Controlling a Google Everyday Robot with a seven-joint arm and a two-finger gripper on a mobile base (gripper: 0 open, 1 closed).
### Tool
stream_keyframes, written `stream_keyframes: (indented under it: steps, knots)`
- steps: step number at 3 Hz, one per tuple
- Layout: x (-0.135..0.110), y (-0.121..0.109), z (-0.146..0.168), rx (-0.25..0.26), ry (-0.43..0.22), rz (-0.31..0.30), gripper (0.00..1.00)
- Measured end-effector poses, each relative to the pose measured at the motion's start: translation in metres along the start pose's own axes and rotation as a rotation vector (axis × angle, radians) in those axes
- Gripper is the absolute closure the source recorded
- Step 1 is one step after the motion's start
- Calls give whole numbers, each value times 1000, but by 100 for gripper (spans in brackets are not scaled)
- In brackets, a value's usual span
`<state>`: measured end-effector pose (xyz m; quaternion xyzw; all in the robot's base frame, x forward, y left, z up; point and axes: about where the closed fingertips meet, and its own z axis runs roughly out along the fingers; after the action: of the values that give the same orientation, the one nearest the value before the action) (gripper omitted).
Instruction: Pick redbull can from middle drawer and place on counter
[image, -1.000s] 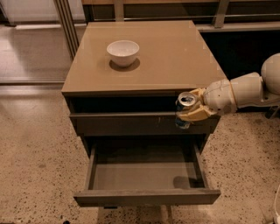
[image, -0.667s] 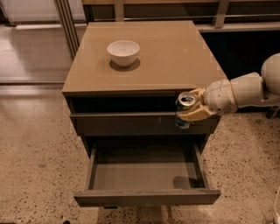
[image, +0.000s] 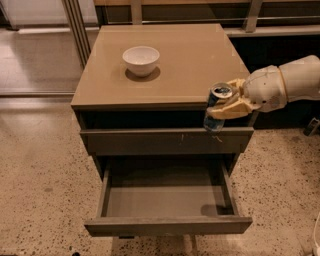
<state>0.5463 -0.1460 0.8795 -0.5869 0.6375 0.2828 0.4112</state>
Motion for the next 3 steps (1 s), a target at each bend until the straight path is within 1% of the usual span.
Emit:
stream_keyframes:
  steps: [1,2,3]
  knots:
    - [-77,-16,-62,14,-40,30,100]
    - [-77,-16,-62,14,-40,30,100]
    - [-66,-39,-66,85,-32,86,100]
